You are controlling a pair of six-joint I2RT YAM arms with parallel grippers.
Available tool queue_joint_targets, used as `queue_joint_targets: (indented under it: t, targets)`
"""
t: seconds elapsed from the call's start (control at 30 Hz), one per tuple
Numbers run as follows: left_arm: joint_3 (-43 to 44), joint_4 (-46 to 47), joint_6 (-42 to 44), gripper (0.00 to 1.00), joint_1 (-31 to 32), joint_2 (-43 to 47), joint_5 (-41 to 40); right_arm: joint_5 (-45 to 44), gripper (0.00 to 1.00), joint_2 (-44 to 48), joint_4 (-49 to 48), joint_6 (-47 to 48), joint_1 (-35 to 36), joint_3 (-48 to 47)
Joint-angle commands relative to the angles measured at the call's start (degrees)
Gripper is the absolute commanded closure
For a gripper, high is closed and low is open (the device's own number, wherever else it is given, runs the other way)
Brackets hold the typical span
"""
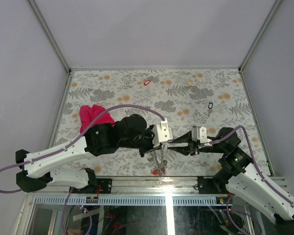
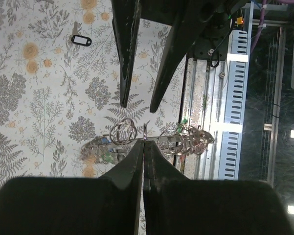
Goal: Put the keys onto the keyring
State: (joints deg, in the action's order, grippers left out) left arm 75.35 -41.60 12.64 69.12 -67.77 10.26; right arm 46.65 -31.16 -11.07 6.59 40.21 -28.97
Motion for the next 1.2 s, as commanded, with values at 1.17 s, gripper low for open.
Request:
queue_joint_targets:
  t: [1.17]
  targets:
    - [2.1, 5.7, 1.9, 1.0, 1.9, -1.6, -2.0, 7.1, 0.73, -5.6, -8.6, -5.8, 0.3, -2.4]
